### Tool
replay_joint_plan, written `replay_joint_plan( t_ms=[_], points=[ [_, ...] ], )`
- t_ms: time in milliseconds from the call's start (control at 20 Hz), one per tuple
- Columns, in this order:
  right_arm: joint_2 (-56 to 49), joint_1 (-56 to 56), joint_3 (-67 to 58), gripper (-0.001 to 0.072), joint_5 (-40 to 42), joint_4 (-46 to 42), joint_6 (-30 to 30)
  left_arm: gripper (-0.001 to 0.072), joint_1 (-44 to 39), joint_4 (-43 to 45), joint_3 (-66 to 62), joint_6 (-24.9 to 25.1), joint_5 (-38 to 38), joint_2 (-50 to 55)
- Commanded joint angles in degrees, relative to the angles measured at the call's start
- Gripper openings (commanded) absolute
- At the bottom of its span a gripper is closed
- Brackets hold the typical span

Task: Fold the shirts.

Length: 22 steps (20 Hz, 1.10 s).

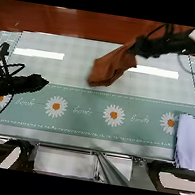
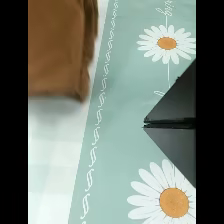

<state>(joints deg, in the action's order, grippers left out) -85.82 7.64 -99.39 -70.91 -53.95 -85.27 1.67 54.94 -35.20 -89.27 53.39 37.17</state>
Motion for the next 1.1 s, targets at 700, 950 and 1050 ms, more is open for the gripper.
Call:
replay_joint_plan(
  t_ms=[700, 950, 1050],
  points=[
    [6.21, -54.82, -18.16, 0.0028, -32.85, -2.16, -7.78, 0.0036, 0.15, -0.13, -0.02, 0.04, -12.76, 0.02],
    [13.18, -64.19, -7.23, 0.0028, -35.54, -12.44, -8.46, 0.0036, 0.15, -0.09, -0.02, 0.04, -21.79, 0.04],
    [18.16, -68.17, 2.40, 0.0028, -35.54, -16.11, -7.61, 0.0036, 0.15, -0.09, -0.02, 0.04, -24.50, 0.20]
  ],
)
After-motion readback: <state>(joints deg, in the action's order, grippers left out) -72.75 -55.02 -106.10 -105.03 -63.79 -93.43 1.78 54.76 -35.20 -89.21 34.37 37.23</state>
